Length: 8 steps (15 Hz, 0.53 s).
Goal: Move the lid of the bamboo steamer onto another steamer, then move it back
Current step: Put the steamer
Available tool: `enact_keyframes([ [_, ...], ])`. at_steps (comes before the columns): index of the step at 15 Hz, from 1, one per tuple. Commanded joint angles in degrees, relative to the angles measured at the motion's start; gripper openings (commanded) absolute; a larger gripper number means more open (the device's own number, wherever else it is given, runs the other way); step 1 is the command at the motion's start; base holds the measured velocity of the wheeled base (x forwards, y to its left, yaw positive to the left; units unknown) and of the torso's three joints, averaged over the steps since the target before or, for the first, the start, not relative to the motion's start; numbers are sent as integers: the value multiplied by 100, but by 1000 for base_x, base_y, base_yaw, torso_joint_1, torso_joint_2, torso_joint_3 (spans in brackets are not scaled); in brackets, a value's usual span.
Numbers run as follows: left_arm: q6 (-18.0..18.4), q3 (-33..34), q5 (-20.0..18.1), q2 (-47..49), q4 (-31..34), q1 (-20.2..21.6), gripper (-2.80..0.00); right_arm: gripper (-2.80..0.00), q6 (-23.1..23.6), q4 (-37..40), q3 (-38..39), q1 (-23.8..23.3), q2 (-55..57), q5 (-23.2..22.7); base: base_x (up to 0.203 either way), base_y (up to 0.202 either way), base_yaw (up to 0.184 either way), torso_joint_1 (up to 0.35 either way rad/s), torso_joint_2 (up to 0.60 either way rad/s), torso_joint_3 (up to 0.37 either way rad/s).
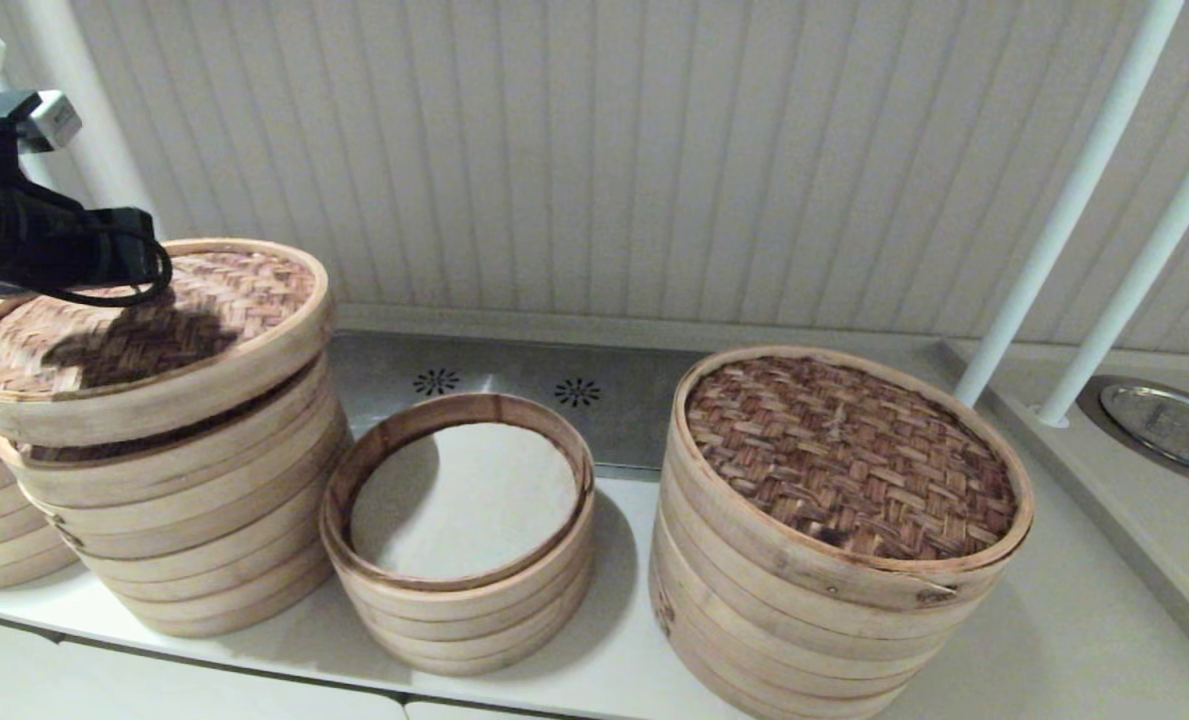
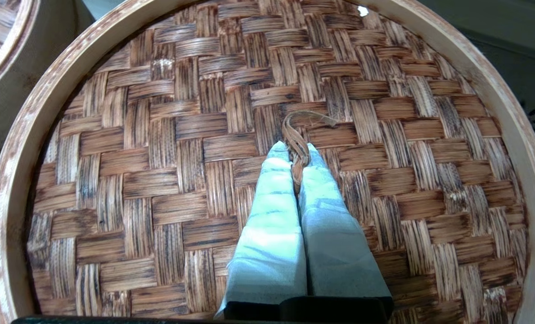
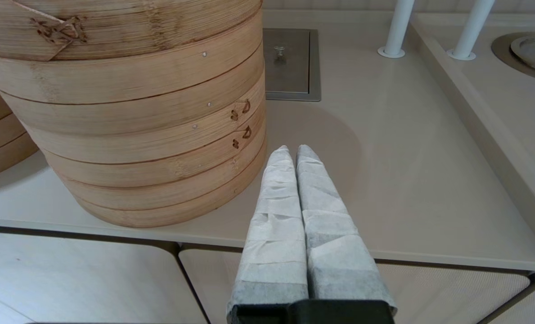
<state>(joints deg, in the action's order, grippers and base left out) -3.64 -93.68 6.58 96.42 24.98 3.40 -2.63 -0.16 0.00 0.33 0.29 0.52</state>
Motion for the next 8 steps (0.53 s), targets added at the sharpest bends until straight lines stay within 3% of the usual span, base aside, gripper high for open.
enact_keyframes([
  [1, 19, 0, 10, 33, 7, 102, -280, -280, 0, -2, 18, 2, -3, 0, 0, 0, 0, 0, 0, 0],
  [8, 206, 34, -140, 351, -11, 328, -280, -280, 0, -2, 18, 2, -3, 0, 0, 0, 0, 0, 0, 0],
])
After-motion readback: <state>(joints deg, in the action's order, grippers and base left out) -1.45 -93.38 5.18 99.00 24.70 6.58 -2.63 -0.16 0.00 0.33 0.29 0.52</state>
